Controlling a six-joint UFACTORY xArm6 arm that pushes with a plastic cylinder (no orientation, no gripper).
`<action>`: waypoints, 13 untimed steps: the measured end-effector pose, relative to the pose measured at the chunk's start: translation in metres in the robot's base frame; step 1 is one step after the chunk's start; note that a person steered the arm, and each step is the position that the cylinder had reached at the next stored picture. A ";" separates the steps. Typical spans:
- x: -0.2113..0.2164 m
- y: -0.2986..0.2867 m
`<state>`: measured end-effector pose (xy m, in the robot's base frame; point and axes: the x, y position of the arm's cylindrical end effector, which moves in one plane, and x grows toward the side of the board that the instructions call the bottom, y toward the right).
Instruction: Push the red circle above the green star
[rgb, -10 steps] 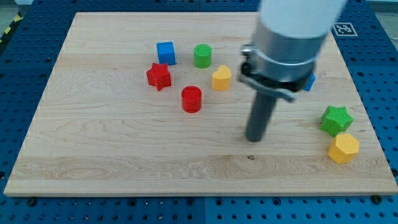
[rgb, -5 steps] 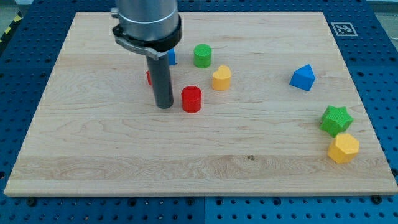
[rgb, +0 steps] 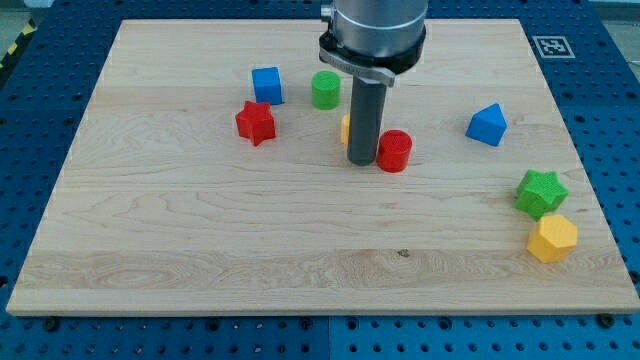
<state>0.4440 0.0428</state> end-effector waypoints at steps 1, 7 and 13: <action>-0.007 0.000; -0.004 0.036; 0.022 0.144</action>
